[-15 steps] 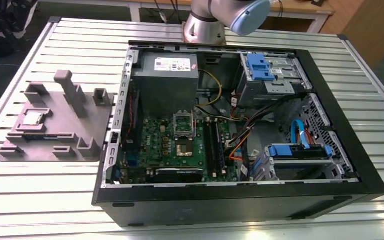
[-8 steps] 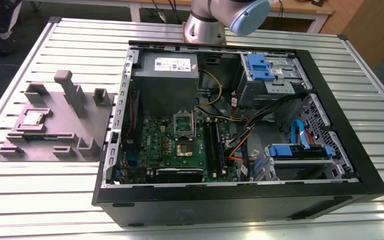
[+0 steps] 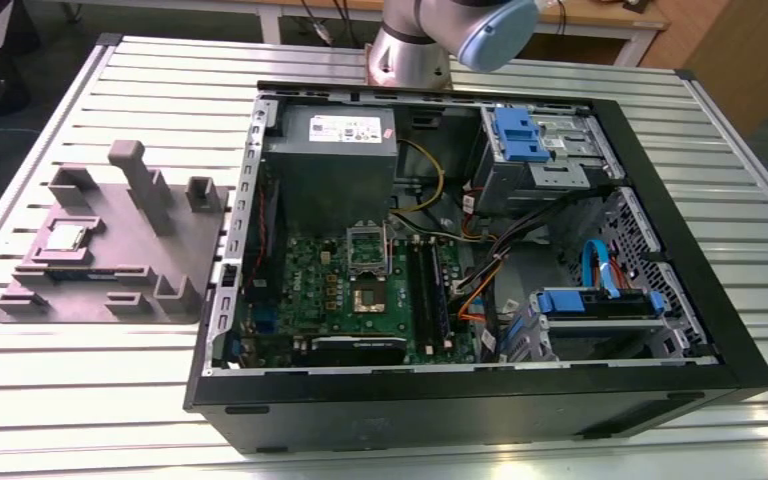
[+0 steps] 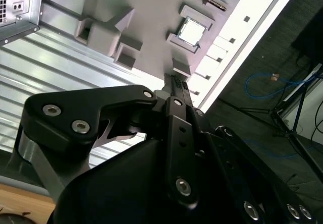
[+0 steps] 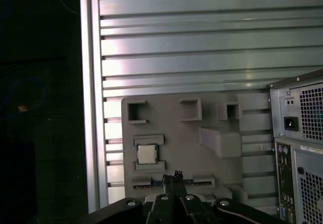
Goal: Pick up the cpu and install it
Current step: 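Reach for the cpu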
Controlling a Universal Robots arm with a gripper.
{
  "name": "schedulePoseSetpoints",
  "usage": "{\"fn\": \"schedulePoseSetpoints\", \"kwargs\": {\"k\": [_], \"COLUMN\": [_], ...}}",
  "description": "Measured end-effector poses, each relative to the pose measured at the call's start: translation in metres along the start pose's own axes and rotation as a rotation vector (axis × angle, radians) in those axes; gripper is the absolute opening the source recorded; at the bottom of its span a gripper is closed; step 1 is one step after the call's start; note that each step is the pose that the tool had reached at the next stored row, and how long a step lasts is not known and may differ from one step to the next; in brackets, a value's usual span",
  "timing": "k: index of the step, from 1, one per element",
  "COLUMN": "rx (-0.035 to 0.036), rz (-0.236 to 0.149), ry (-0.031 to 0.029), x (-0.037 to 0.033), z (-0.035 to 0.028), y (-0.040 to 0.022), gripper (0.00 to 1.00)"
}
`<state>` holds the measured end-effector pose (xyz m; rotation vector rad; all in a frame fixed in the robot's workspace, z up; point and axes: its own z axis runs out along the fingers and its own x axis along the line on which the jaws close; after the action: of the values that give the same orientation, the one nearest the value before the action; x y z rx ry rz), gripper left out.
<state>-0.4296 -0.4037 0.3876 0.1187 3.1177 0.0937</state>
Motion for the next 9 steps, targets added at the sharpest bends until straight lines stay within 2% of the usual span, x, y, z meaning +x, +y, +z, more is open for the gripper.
{"fn": "schedulePoseSetpoints", "kwargs": {"k": [9], "rx": [-0.0001], "rz": [0.0], "ry": [-0.0001], "x": [0.0171], "z": [-0.0003], "y": [-0.0013], "gripper": [0.1]}}
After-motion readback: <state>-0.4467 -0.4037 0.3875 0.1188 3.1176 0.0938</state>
